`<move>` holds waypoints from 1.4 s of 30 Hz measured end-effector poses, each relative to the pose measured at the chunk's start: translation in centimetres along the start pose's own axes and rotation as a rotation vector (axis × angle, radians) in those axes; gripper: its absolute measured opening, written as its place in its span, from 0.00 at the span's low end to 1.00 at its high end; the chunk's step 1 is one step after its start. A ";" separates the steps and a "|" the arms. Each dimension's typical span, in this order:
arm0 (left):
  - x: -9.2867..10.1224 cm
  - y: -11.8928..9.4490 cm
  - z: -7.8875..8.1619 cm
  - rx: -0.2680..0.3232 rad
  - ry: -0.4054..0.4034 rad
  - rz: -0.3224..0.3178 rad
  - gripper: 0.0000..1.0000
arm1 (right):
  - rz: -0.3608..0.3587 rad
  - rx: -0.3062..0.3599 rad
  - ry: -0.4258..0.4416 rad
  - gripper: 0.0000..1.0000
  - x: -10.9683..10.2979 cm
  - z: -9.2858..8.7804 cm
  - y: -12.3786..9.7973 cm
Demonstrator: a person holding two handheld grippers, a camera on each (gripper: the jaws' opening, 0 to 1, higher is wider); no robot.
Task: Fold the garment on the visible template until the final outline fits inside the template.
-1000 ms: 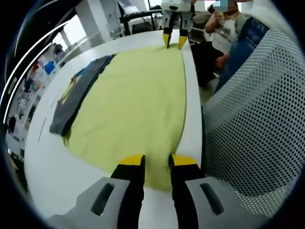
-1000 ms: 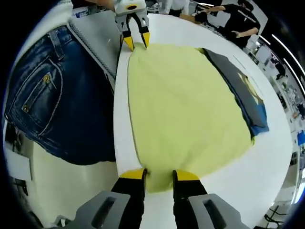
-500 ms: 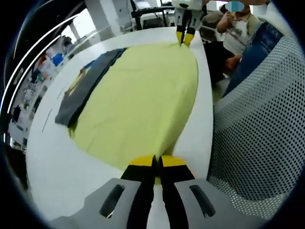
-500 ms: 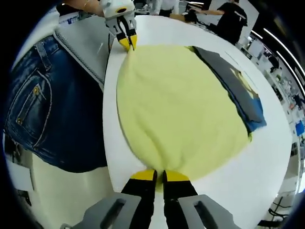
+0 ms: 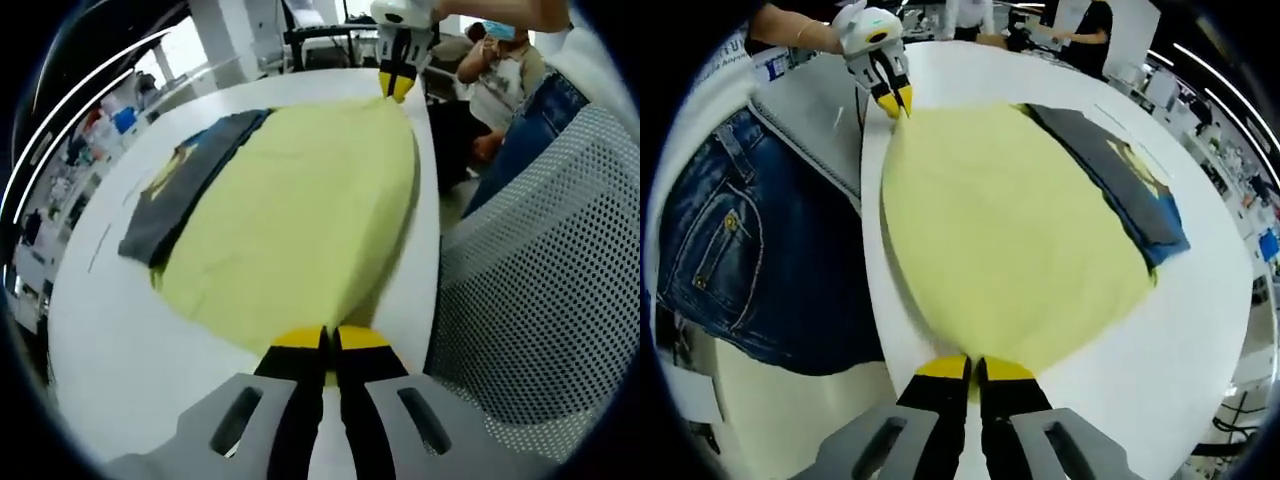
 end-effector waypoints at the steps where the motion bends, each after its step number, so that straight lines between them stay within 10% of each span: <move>1: 0.0 -0.2 0.3 0.013 0.012 0.005 0.00 | -0.004 0.003 -0.001 0.00 0.1 0.1 -0.2; 42: 1.5 -4.9 2.9 0.012 -0.174 -0.042 0.00 | 0.091 -0.013 -0.006 0.00 -2.6 3.5 -4.4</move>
Point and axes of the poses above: the point that each gripper's makers call its tool centre point, and the gripper's own axes: y roughly forward along the fingers, x roughly to its right, z roughly out of its top, the point moved 1 cm from there along -y, roughly backward along the fingers, and after that the axes turned 13 degrees about x, right-handed, at the moved point
